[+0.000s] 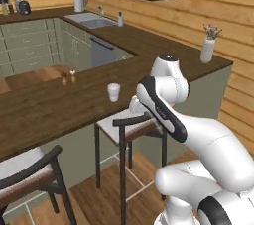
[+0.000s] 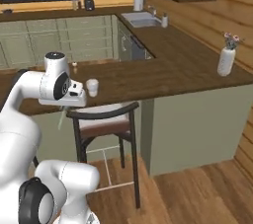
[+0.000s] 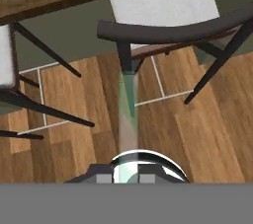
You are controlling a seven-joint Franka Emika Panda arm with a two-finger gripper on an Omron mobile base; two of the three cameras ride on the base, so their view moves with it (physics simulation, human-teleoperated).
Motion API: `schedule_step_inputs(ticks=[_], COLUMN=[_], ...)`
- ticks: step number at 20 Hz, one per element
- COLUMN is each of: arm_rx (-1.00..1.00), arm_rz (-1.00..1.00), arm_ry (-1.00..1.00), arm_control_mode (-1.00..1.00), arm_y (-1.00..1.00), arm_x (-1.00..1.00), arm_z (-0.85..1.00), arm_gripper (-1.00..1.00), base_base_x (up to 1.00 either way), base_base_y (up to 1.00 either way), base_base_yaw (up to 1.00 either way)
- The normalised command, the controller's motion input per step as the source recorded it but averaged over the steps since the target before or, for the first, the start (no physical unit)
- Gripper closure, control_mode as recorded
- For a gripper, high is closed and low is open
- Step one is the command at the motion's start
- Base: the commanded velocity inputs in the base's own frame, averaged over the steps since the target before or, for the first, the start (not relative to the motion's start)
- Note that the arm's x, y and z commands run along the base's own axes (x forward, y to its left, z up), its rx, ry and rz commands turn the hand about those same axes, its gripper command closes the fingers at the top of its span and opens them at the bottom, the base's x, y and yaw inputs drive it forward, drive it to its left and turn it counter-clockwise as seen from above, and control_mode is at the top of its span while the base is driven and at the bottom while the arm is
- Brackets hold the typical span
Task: Take a straw from the drawer in front and place it inside the glass cup on the dining counter.
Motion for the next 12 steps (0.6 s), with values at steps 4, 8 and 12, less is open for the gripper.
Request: schedule_step_inputs(ticks=[4,8,12], arm_rx=[0.0,0.0,0.0], arm_rz=[0.0,0.0,0.0], arm_ry=[0.0,0.0,0.0], arm_control_mode=[1.0,1.0,1.0], arm_y=[0.0,0.0,0.0], arm_x=[0.0,0.0,0.0], arm_z=[0.0,0.0,0.0], arm_gripper=[1.0,1.0,1.0], base_base_x=[0.38,0.37,0.61], base_base_y=[-0.84,-0.83,-0.77], base_base_yaw=[0.55,0.55,0.49])
